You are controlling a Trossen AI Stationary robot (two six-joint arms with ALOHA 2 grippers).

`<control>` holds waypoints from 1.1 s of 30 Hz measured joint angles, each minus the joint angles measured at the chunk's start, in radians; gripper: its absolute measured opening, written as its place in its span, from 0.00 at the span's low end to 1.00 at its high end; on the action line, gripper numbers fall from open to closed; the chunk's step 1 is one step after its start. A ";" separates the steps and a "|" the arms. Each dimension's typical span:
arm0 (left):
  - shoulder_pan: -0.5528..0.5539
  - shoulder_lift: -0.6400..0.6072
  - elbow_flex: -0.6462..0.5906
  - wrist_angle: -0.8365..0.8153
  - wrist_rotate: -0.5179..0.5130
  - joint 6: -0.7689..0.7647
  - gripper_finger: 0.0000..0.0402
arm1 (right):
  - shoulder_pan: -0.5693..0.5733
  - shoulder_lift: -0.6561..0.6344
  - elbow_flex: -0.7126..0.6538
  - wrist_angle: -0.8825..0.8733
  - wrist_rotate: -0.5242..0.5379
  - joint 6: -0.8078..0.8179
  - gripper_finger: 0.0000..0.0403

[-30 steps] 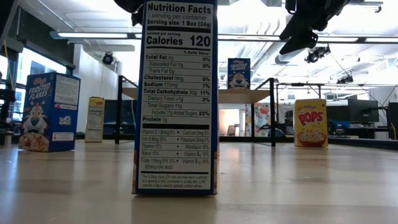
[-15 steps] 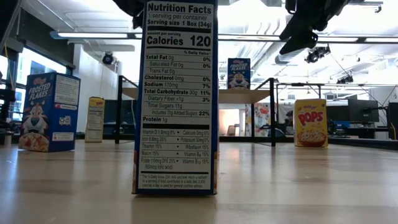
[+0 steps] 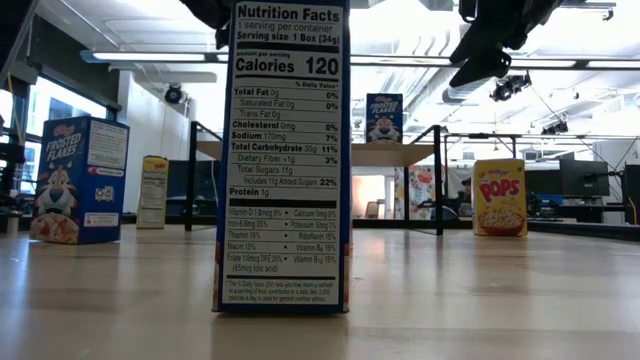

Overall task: Stack cereal on shelf
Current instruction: Put the bottom yellow cereal box on the shelf

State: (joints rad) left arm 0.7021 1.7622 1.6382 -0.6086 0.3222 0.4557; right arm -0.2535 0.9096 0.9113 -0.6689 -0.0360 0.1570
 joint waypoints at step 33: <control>-0.006 0.000 -0.002 0.001 -0.015 0.025 0.43 | 0.000 0.000 0.000 0.000 -0.001 0.000 0.75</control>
State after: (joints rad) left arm 0.6964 1.7622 1.6363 -0.6079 0.3072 0.4805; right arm -0.2535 0.9096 0.9112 -0.6689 -0.0368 0.1570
